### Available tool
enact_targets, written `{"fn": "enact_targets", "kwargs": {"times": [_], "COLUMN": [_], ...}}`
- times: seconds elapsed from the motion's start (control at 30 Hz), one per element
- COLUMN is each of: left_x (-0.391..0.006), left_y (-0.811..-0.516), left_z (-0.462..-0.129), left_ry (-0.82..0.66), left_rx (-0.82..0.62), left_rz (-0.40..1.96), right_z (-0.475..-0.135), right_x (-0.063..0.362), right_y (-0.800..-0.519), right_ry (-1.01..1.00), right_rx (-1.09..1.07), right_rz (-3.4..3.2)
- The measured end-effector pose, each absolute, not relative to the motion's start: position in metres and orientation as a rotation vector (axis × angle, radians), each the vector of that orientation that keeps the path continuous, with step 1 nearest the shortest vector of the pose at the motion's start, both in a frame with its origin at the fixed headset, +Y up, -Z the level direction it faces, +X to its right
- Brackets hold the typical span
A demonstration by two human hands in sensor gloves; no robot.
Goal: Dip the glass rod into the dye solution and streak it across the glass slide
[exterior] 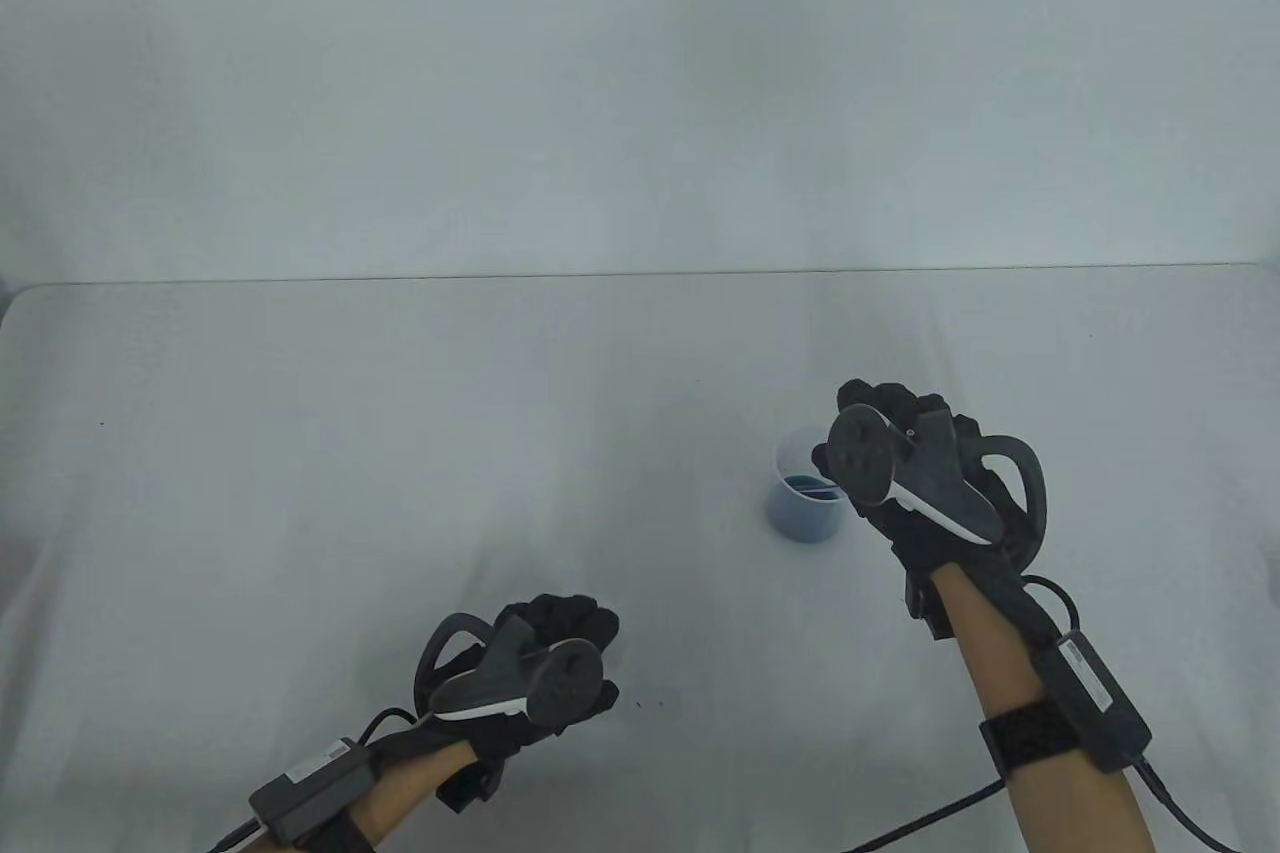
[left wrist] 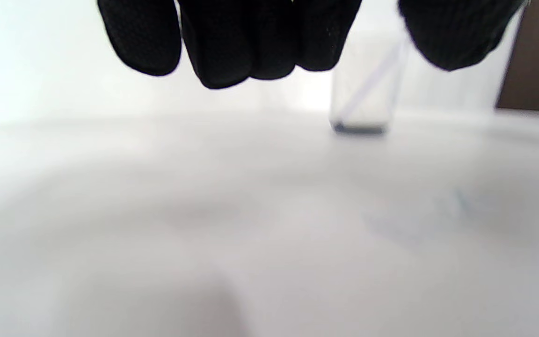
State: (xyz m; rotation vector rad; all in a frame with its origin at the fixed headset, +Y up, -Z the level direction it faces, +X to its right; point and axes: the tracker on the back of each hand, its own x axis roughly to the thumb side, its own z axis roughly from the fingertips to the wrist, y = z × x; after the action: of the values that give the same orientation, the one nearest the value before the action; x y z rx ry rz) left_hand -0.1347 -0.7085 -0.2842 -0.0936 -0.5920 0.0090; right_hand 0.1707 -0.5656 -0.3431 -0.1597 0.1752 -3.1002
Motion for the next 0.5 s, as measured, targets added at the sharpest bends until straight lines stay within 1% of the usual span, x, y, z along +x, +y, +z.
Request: {"fn": "enact_targets", "kwargs": {"times": [0.07, 0.13, 0.23, 0.37, 0.5], "left_x": [-0.151, -0.163, -0.177, -0.187, -0.193], "left_y": [-0.677, -0.656, -0.637, -0.631, -0.641], "left_z": [-0.288, -0.288, -0.286, -0.28, -0.279], "left_ry": [-0.546, -0.522, -0.501, -0.498, -0.487], "left_rx": [0.01, 0.077, 0.141, 0.181, 0.173], "left_rz": [0.096, 0.143, 0.175, 0.178, 0.142], "right_z": [-0.324, -0.314, -0.301, -0.291, -0.289], "right_x": [0.165, 0.159, 0.149, 0.139, 0.134], "right_y": [-0.562, -0.566, -0.583, -0.606, -0.631], "right_ry": [0.241, 0.256, 0.238, 0.225, 0.191], "right_rx": [-0.278, -0.364, -0.47, -0.539, -0.56], "right_rz": [-3.194, -3.25, -3.279, -3.269, -3.225]}}
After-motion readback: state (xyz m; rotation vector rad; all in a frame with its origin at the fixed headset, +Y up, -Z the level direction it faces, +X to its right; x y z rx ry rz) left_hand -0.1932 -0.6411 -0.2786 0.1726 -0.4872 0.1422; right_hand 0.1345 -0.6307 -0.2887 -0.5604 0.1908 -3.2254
